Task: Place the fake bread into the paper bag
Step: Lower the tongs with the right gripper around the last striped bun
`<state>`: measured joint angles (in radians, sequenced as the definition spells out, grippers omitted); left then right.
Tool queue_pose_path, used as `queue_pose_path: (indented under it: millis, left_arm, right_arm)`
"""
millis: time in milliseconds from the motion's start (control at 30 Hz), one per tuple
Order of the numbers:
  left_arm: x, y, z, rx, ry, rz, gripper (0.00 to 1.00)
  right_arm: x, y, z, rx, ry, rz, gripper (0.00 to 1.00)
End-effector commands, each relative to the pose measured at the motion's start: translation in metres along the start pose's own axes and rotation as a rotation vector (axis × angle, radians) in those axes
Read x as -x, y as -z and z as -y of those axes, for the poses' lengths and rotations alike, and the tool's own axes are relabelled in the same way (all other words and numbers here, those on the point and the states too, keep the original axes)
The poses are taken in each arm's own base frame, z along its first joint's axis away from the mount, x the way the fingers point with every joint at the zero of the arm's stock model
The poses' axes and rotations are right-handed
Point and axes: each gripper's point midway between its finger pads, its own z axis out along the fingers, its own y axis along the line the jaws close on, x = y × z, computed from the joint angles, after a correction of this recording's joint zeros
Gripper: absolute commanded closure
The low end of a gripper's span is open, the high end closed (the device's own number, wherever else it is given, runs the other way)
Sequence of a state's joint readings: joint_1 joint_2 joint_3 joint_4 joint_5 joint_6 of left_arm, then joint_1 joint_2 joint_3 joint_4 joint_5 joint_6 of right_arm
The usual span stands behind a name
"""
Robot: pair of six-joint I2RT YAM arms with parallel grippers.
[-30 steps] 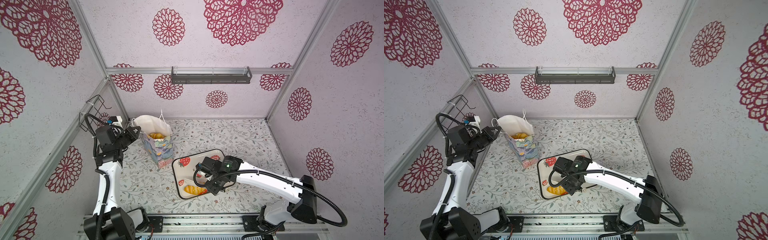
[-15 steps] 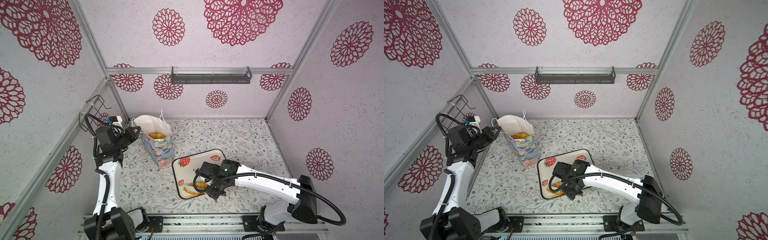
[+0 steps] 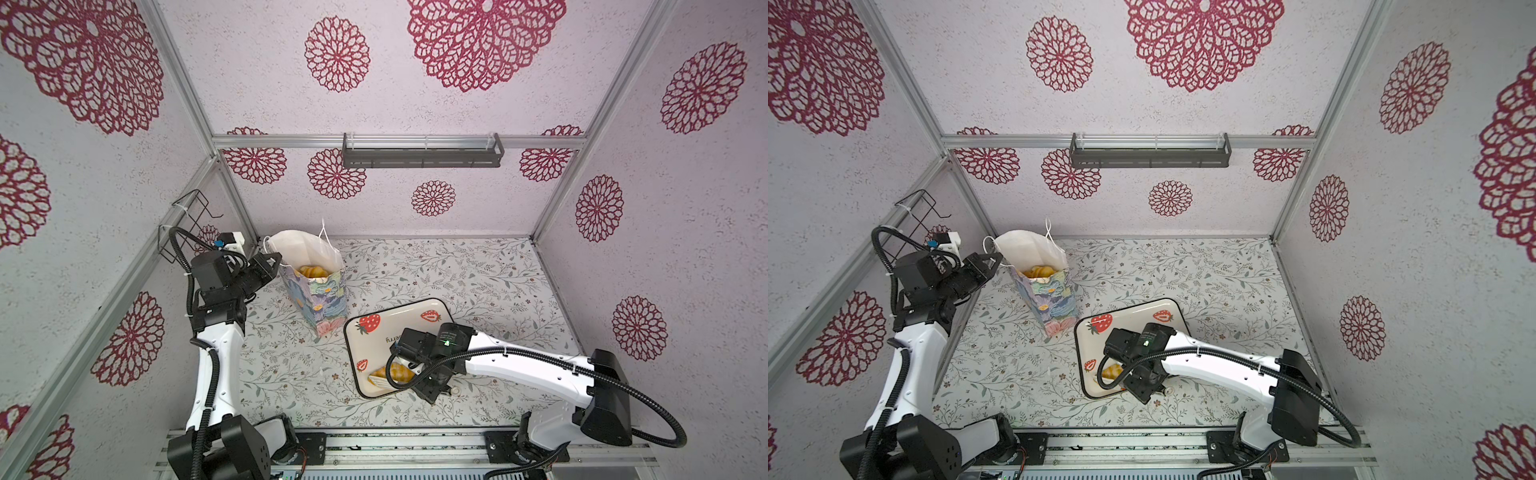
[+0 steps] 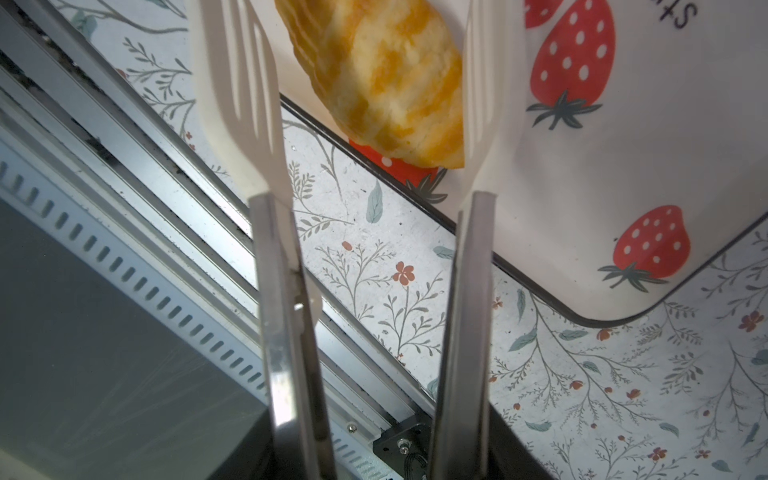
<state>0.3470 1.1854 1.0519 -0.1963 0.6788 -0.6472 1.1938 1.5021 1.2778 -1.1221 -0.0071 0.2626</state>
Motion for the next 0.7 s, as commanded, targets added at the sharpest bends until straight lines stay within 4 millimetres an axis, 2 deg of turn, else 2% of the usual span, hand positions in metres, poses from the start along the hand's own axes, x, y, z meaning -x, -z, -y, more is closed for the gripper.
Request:
queue_pose_path:
  millis: [0, 667]
  left_arm:
    - [0.003, 0.002, 0.001, -0.002, -0.015, 0.013, 1.0]
    - [0.002, 0.002, -0.001, 0.005, -0.013, 0.007, 1.0]
  right_arm:
    - [0.002, 0.001, -0.001, -0.006, 0.016, 0.007, 0.44]
    - [0.009, -0.009, 0.006, -0.062, 0.017, -0.007, 0.45]
